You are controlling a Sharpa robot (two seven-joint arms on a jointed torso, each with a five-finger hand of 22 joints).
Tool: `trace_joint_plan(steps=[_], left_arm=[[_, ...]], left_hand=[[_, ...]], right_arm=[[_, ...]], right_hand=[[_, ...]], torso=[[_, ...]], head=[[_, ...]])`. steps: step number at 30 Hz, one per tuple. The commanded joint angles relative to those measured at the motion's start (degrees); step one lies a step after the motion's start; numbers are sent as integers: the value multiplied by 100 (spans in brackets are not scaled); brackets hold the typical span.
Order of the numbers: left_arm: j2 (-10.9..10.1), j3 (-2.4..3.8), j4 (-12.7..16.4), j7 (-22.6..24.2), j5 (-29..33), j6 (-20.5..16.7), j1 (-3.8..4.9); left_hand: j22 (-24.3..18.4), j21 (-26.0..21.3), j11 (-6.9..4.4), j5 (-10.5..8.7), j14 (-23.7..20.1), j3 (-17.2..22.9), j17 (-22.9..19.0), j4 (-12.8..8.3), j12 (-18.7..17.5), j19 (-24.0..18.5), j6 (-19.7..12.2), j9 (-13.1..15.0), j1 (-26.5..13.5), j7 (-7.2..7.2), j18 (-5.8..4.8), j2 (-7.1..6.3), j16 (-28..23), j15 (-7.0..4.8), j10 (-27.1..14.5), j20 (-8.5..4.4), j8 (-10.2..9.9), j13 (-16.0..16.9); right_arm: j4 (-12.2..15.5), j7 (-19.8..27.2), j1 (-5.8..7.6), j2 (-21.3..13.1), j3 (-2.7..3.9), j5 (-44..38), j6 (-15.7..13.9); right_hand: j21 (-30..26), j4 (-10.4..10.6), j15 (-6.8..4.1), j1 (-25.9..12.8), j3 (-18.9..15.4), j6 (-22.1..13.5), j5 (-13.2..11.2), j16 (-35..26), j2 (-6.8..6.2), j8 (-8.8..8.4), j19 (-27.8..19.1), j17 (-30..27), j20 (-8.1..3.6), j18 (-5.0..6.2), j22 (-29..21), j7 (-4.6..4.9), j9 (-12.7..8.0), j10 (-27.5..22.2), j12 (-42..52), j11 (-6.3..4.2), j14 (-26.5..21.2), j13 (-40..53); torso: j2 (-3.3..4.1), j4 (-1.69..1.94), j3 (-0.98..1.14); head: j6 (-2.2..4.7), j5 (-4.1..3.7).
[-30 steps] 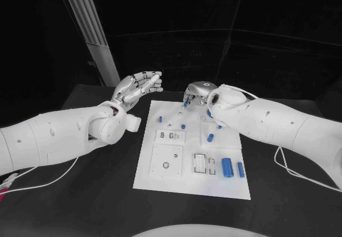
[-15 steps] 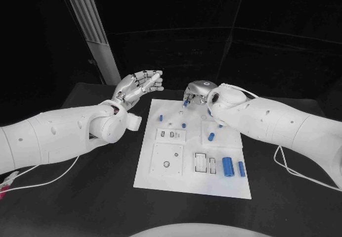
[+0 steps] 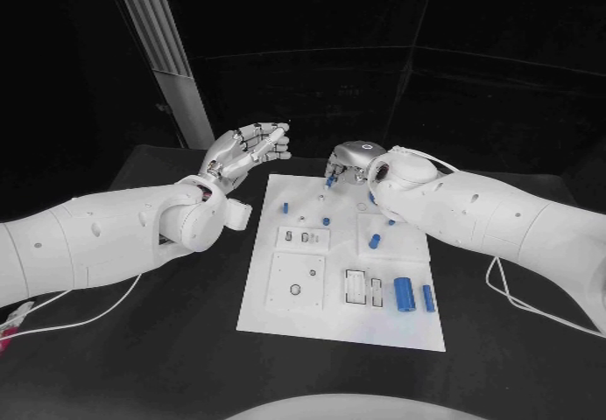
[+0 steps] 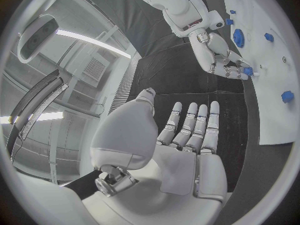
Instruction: Assemble the parts on the task board
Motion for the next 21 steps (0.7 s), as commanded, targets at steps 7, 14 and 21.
trace_joint_plan(steps=[7, 14, 21], left_arm=[[11, 4, -1, 921, -33, 91, 12], [13, 4, 4, 923, -34, 93, 13], [20, 4, 2, 924, -34, 95, 13]], left_hand=[[-6, -41, -4, 10, -42, -35, -3, 1, 7, -49, -49, -1, 13, 765, -14, 54, -39, -14, -32, -12, 30, -5], [-6, -41, -4, 10, -42, -35, -3, 1, 7, -49, -49, -1, 13, 765, -14, 54, -39, -14, -32, -12, 30, -5], [-6, -41, -4, 10, -42, -35, -3, 1, 7, -49, -49, -1, 13, 765, -14, 54, -39, -14, -32, -12, 30, -5]], right_arm=[[-69, 59, 13, 49, 5, -31, -25], [-115, 82, 13, 72, 5, -31, -19], [-159, 90, 13, 116, 5, -31, 51]], right_hand=[[18, 17, 43, 71, 1, 5, 17, 8, 358, -23, 604, 601, 31, -86, 1509, 52, 5, 44, -24, 7, 460, -4], [18, 16, 44, 75, 2, 5, 17, 8, 358, -26, 604, 598, 31, -86, 1509, 53, 5, 43, -30, 8, 460, -4], [18, 15, 44, 79, 3, 5, 17, 8, 358, -29, 604, 601, 32, -86, 1509, 53, 5, 43, -35, 8, 460, -4]], torso=[[6, 3, -4], [6, 0, -4], [4, -1, -5]], head=[[4, 5], [2, 16], [-8, 27]])
